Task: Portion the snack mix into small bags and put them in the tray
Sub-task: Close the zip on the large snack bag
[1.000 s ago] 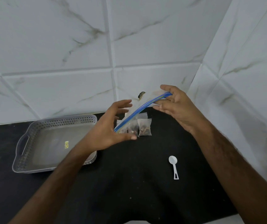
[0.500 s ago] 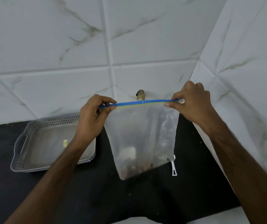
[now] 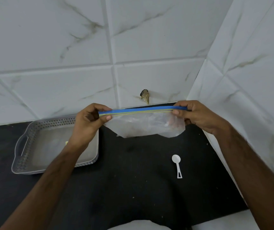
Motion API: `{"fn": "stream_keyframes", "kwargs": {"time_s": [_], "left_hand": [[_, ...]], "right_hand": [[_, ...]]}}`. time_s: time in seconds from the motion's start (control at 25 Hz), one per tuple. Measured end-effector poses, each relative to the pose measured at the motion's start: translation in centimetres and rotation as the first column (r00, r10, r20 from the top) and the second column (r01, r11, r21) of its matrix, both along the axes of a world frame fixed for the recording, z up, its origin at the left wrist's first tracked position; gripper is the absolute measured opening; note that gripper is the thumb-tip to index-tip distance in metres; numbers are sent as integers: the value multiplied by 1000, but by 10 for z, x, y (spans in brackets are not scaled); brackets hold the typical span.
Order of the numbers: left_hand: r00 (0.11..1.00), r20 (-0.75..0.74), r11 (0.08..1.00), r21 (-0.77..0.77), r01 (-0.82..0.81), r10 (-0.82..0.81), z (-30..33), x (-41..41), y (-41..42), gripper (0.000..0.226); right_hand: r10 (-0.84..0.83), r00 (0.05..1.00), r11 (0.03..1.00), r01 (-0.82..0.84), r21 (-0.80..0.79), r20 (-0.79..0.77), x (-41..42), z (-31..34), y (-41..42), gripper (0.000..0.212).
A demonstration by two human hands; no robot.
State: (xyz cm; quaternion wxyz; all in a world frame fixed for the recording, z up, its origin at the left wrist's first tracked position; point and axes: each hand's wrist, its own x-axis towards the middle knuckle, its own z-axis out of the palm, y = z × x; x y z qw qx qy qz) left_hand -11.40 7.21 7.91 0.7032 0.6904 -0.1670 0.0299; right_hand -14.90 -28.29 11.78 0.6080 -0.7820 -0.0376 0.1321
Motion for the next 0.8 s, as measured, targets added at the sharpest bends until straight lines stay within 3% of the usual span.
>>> {"fn": "stream_keyframes", "kwargs": {"time_s": [0.08, 0.16, 0.24, 0.32, 0.4, 0.52, 0.8], "left_hand": [[999, 32, 1000, -24, -18, 18, 1, 1, 3, 18], [998, 37, 996, 62, -62, 60, -6, 6, 5, 23], [994, 54, 967, 235, -101, 91, -18, 12, 7, 24], [993, 91, 918, 381, -108, 79, -28, 10, 7, 30], [987, 151, 855, 504, -119, 48, -30, 4, 4, 31], [976, 218, 793, 590, -153, 27, -23, 0, -2, 25], [975, 223, 771, 617, -155, 17, -12, -2, -16, 13]], "right_hand": [[-6, 1000, 999, 6, 47, 0, 2, 3, -4, 32], [-32, 999, 999, 32, 7, -2, 5, -2, -5, 31], [-13, 999, 982, 20, -187, 39, 9, -12, -4, 20], [87, 994, 902, -51, -429, 64, 11, -22, -1, 12], [156, 986, 832, -102, -545, 53, 10, -29, 11, 13], [196, 977, 790, -107, -603, 83, 7, -30, 43, 18], [246, 932, 776, -25, -630, 265, 22, -23, 109, 12]]}}
